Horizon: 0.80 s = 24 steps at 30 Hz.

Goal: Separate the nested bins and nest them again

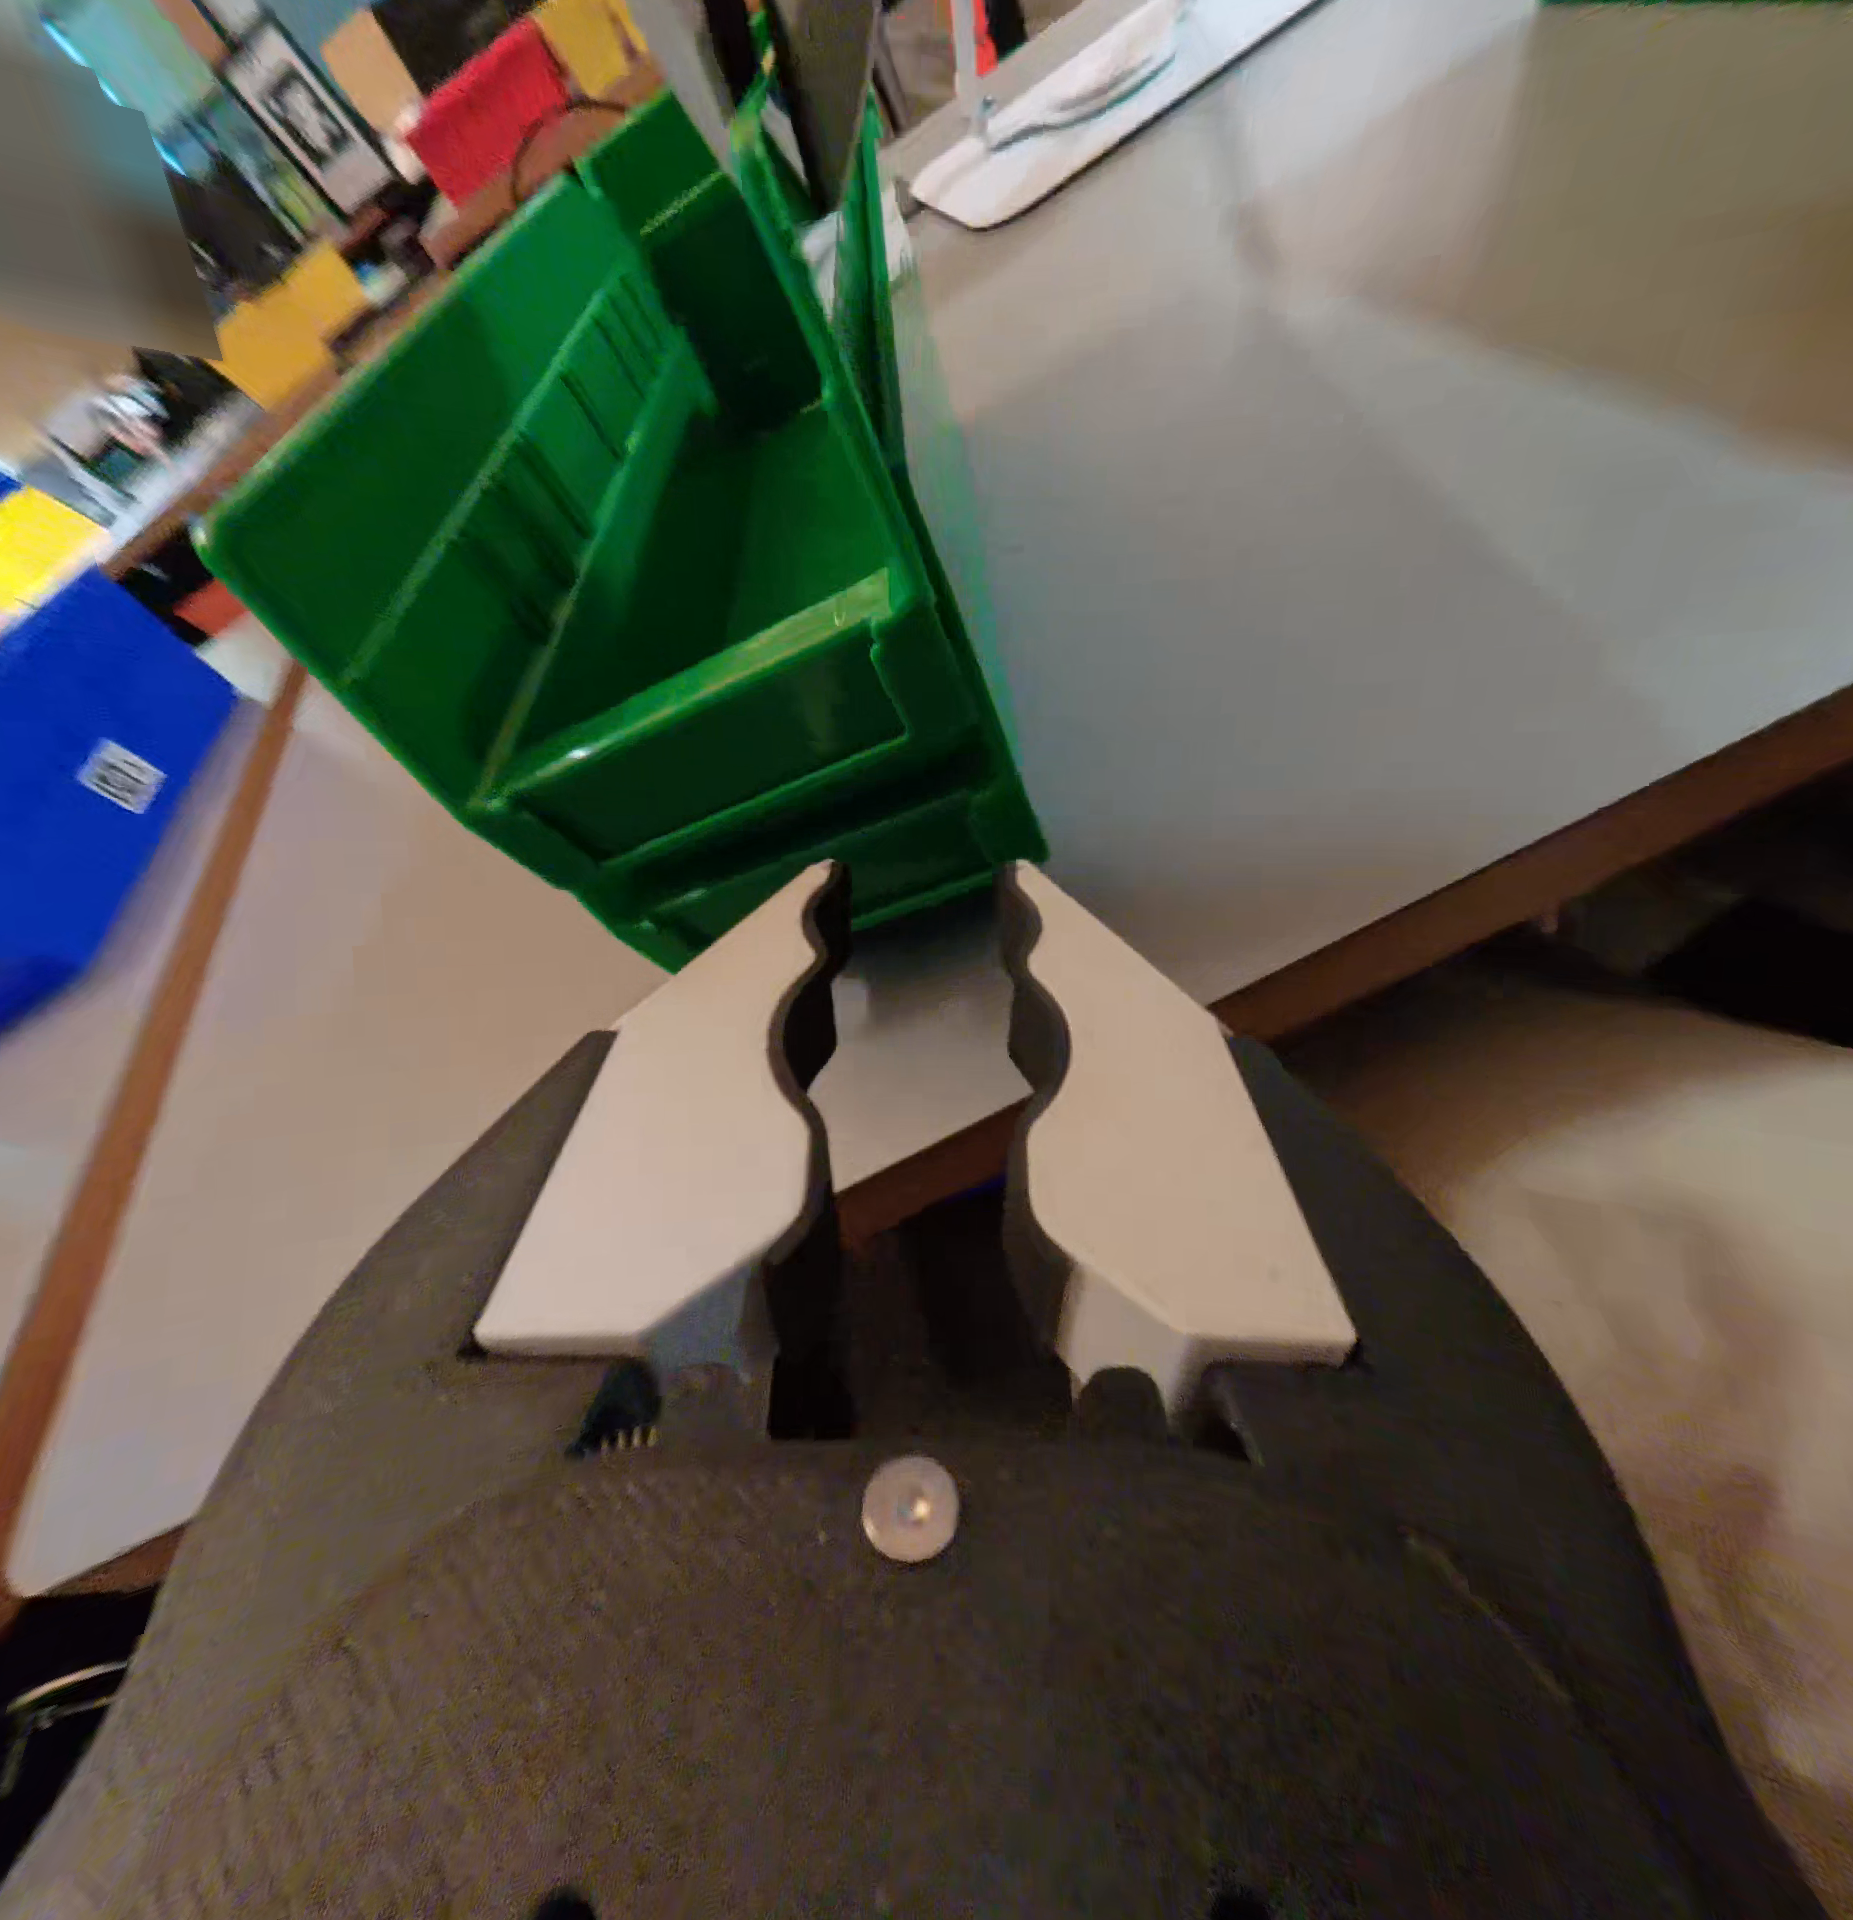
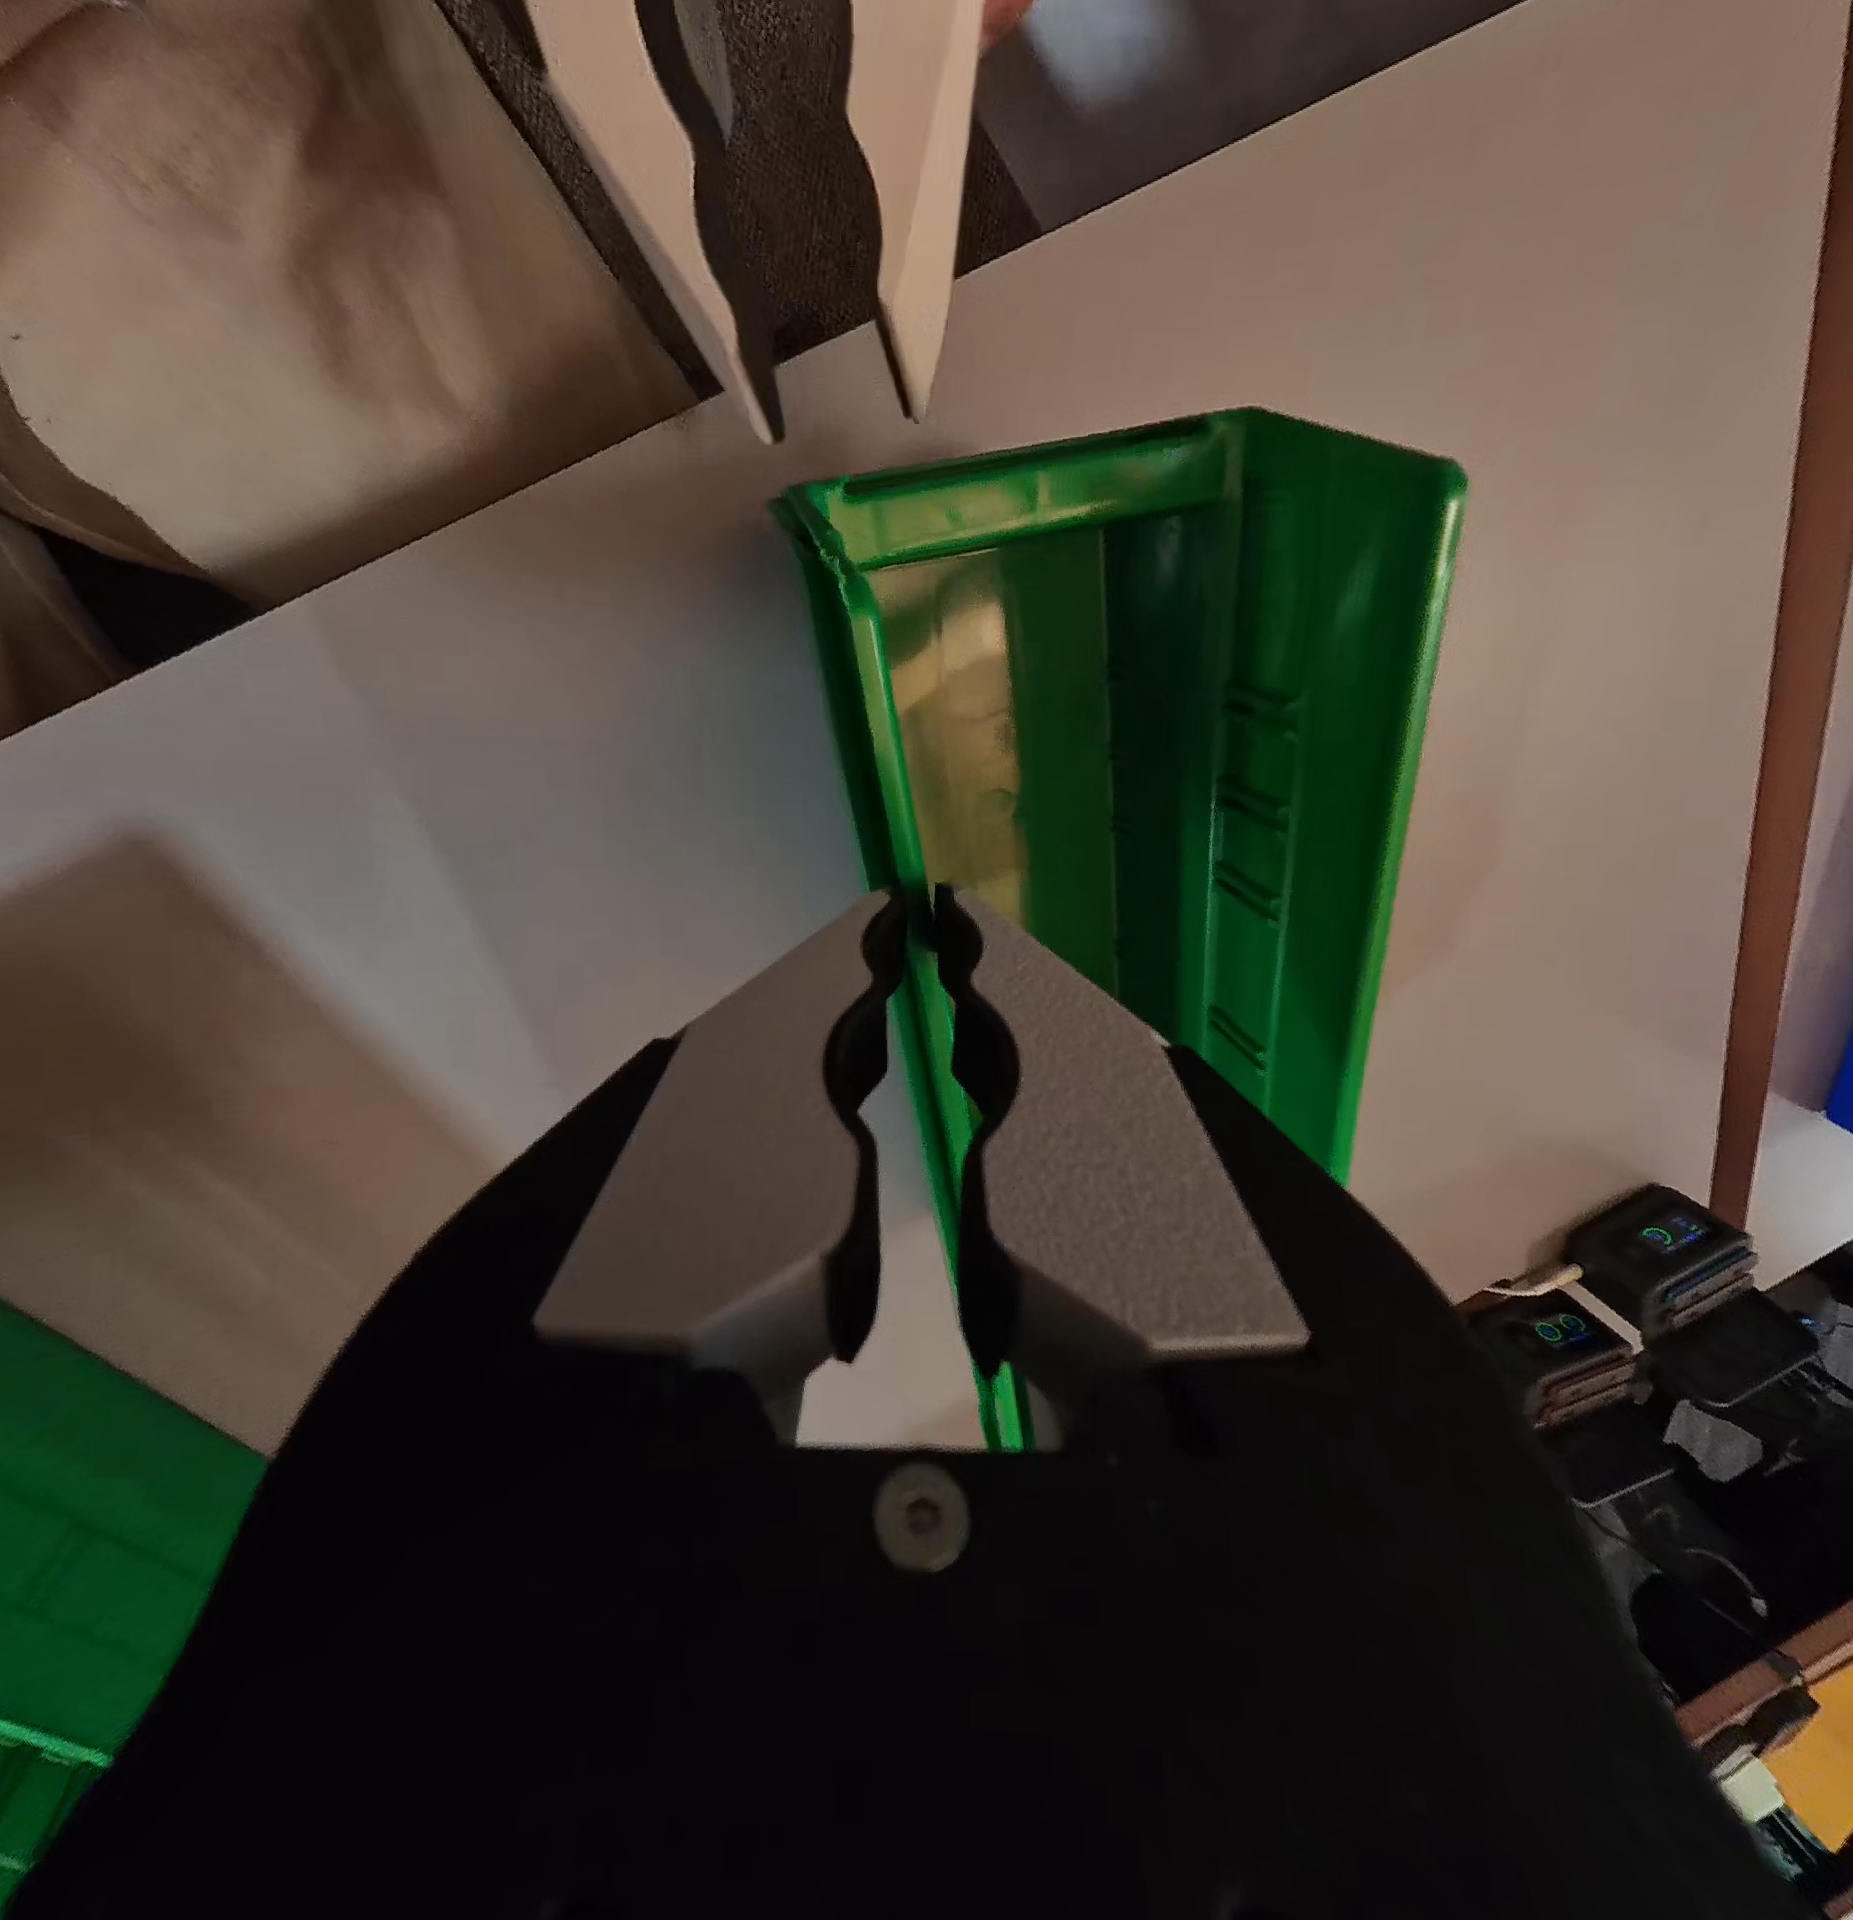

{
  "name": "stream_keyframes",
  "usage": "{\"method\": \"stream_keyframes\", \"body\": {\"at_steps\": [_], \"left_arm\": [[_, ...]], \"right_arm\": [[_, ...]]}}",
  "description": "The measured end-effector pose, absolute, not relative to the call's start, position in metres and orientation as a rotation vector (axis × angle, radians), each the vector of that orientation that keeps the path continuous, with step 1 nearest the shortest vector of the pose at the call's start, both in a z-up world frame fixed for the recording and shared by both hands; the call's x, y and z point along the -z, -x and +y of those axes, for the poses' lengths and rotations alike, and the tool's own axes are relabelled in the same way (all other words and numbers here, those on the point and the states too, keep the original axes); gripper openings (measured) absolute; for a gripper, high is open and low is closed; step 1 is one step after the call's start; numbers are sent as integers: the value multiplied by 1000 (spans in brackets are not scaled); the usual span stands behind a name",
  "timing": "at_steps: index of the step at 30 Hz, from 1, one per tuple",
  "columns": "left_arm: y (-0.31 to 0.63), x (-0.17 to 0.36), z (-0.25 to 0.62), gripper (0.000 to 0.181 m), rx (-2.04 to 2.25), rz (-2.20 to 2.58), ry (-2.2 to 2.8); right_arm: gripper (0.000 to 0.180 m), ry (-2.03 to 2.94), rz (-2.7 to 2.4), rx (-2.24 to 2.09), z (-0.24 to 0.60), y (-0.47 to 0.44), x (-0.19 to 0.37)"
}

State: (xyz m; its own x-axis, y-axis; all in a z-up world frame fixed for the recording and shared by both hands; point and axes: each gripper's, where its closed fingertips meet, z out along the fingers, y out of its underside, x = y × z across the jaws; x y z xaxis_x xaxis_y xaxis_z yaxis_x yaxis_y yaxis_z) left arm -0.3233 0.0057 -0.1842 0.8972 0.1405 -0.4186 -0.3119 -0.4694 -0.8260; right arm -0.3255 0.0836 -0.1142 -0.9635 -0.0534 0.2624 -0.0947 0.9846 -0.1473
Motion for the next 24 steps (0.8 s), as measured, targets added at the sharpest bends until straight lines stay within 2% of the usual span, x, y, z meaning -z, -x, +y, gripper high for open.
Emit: {"method": "stream_keyframes", "body": {"at_steps": [3,5,12,24], "left_arm": [[310,186,17,43,-504,163,1965],[302,189,23,45,-417,126,1983],[307,185,26,14,-425,72,1954],[302,189,35,7,-573,149,2035]], "right_arm": [[4,-125,-2859,-232,81,326,114],[4,-134,-2854,-240,79,326,113],[4,-158,-2849,-248,75,324,115],[4,-127,-2816,-290,79,327,113]]}}
